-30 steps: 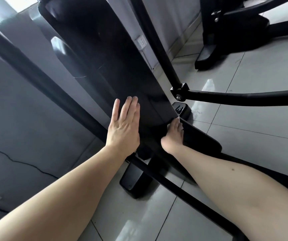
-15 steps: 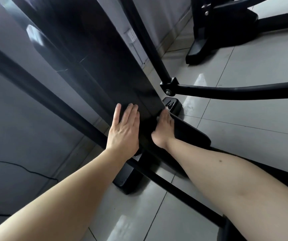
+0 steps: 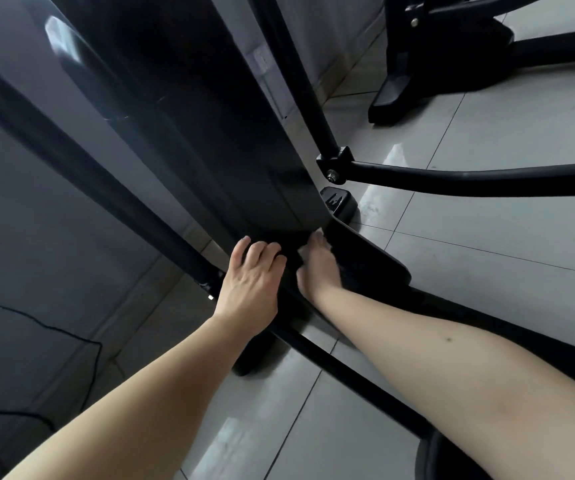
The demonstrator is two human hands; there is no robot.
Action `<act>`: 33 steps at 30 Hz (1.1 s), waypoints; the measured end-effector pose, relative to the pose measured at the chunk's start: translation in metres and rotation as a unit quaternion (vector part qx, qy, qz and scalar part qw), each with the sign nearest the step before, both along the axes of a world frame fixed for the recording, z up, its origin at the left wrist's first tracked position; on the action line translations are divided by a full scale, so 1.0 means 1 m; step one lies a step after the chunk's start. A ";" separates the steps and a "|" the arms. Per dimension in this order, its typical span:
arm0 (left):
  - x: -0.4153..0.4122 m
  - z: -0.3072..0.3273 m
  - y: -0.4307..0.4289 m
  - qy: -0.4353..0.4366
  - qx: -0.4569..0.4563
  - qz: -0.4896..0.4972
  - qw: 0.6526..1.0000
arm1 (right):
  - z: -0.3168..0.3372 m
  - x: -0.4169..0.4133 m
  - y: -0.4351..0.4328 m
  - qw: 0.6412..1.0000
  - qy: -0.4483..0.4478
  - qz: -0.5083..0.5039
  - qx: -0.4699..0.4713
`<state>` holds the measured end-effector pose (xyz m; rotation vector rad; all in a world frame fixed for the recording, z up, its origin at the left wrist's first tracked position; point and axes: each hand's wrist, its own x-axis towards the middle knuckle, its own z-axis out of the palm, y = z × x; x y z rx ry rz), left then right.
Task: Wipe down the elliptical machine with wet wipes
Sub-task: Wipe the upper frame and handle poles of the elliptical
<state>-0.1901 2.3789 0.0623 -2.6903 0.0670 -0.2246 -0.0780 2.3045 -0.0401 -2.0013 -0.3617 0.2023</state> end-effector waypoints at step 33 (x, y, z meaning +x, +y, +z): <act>0.009 -0.079 0.005 -0.107 -0.161 0.264 0.945 | 0.035 0.017 -0.013 0.992 -0.024 0.028 0.120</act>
